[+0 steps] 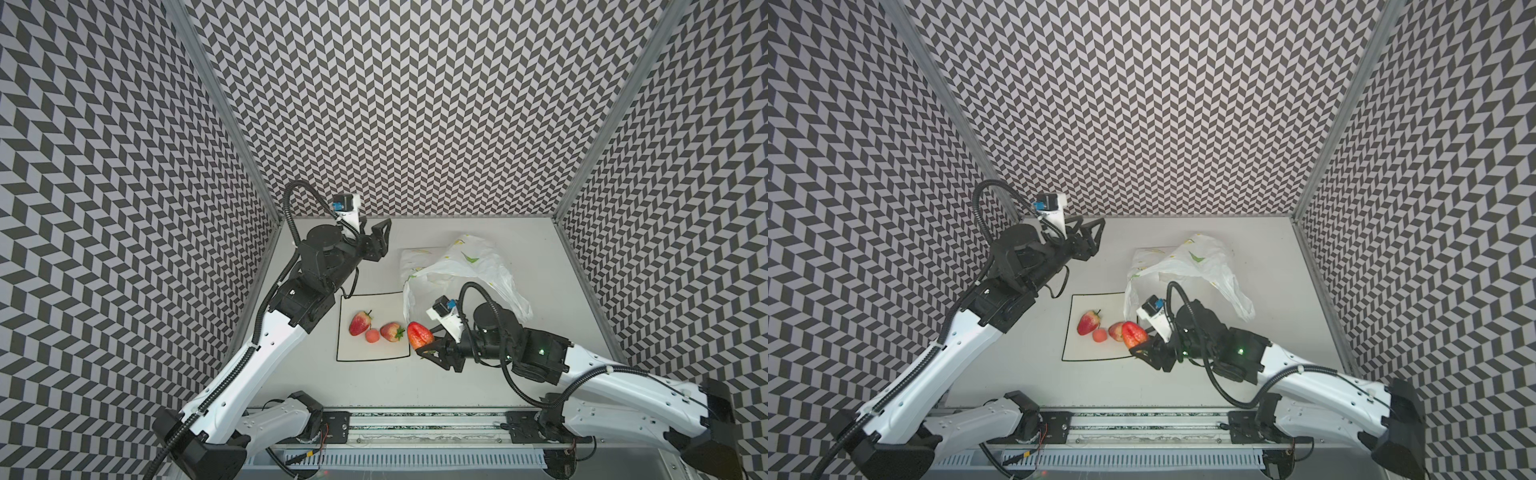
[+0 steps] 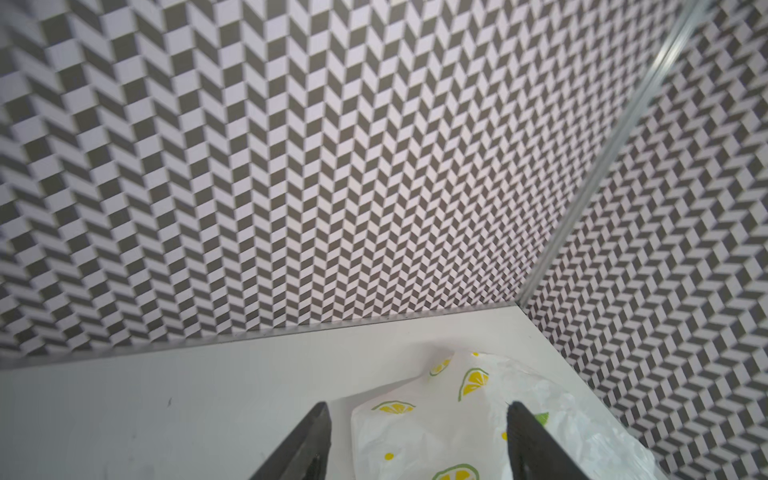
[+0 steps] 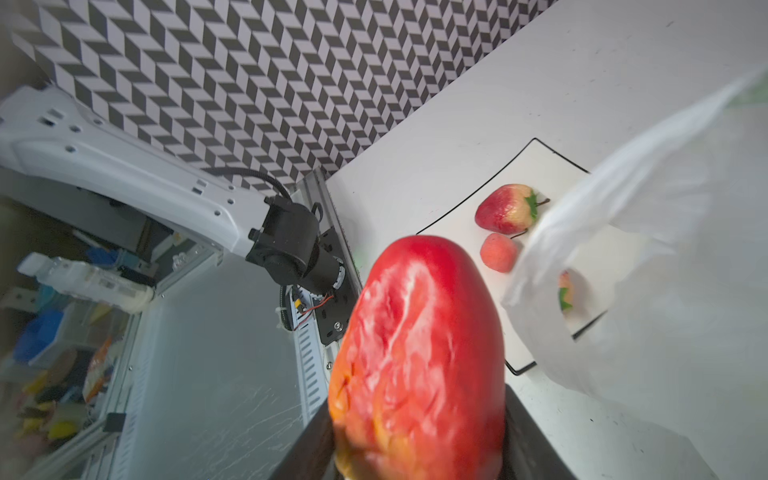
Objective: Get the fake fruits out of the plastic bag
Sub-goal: 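Lower the red strawberry into the square and open the right gripper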
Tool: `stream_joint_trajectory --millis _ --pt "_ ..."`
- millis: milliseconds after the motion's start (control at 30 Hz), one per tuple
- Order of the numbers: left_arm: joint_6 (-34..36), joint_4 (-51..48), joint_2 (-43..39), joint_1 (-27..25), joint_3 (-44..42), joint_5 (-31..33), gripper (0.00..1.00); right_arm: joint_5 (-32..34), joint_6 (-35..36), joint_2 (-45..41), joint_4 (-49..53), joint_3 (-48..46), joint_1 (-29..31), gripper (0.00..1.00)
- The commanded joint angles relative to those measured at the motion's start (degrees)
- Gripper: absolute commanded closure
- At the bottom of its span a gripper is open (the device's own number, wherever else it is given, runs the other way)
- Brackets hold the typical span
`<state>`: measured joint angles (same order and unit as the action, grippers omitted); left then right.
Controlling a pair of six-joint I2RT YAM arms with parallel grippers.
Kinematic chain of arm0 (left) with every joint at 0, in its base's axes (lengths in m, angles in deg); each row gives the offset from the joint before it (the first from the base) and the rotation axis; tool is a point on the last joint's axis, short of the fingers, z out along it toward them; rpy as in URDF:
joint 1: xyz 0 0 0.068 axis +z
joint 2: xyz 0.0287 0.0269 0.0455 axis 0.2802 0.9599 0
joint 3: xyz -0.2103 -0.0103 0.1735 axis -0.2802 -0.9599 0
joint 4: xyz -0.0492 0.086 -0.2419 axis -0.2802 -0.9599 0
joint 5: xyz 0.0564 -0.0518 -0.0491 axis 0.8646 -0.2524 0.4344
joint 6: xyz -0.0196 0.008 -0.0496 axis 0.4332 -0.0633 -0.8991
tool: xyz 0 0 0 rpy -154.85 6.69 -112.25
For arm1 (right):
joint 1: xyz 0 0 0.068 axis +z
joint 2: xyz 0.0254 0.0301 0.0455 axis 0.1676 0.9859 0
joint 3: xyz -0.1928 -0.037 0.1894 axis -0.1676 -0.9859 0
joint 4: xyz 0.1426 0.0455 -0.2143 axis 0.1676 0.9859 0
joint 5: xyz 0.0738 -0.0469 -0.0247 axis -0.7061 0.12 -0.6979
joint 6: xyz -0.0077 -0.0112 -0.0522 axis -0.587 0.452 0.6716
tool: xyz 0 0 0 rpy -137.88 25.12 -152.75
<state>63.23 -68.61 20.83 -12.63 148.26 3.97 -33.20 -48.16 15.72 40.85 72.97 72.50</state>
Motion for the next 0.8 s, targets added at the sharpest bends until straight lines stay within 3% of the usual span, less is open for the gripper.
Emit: stream_joint_trajectory --millis 0,300,767 --pt "-9.5 -6.3 -4.4 5.7 -2.3 7.5 0.33 6.2 3.8 7.2 -2.3 3.0 3.9 0.57" --pt "-13.5 -12.5 -14.1 16.9 -5.9 13.0 0.32 8.2 4.3 29.8 -2.9 17.0 7.2 0.57" --pt "-14.3 -16.0 -19.8 17.5 -7.5 15.0 0.32 15.9 4.2 51.8 -0.1 33.9 7.6 0.56"
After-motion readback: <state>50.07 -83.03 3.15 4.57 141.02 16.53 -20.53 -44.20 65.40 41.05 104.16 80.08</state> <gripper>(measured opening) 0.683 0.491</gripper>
